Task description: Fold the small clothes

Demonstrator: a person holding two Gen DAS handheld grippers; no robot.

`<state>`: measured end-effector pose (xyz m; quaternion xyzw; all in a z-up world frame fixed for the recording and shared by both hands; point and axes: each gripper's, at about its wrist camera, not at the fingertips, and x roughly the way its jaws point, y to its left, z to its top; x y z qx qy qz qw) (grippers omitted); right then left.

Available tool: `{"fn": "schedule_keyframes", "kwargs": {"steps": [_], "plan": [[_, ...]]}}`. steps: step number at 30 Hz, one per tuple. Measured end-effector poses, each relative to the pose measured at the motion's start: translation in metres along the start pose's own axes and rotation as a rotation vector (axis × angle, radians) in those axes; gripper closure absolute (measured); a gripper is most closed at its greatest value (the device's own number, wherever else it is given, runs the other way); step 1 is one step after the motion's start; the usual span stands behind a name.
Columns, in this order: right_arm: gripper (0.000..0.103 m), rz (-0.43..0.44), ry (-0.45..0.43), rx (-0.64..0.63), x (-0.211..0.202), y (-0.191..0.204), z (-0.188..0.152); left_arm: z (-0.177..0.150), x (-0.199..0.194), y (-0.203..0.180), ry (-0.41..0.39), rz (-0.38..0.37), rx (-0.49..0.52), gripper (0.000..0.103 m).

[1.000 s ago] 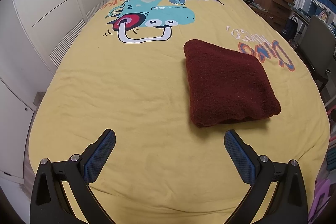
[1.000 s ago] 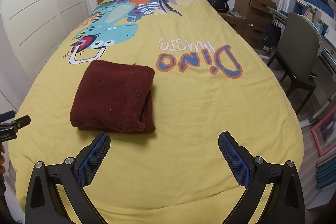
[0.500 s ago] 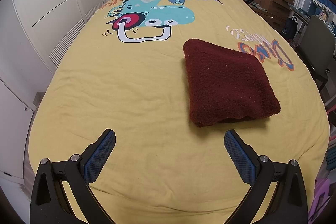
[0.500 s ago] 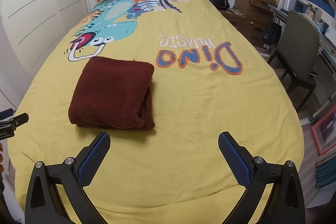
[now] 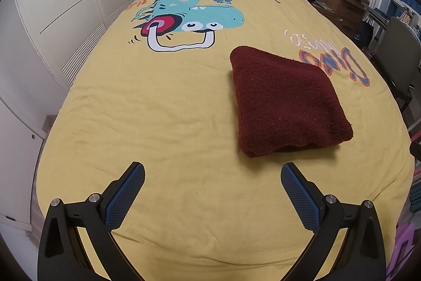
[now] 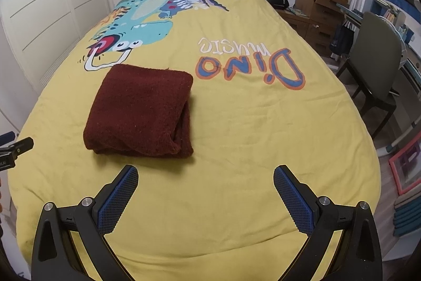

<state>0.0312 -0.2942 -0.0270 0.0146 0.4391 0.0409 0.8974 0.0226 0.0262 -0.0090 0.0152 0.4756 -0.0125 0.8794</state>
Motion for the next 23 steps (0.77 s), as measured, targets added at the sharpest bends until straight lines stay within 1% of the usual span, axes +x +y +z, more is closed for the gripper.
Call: {"fn": "schedule_keyframes", "kwargs": {"steps": [23], "plan": [[0.000,0.005,0.015,-0.010,0.0047,0.0020,-0.0016,-0.0021,0.0001,0.0011,0.002,-0.017,0.003,0.001]]}}
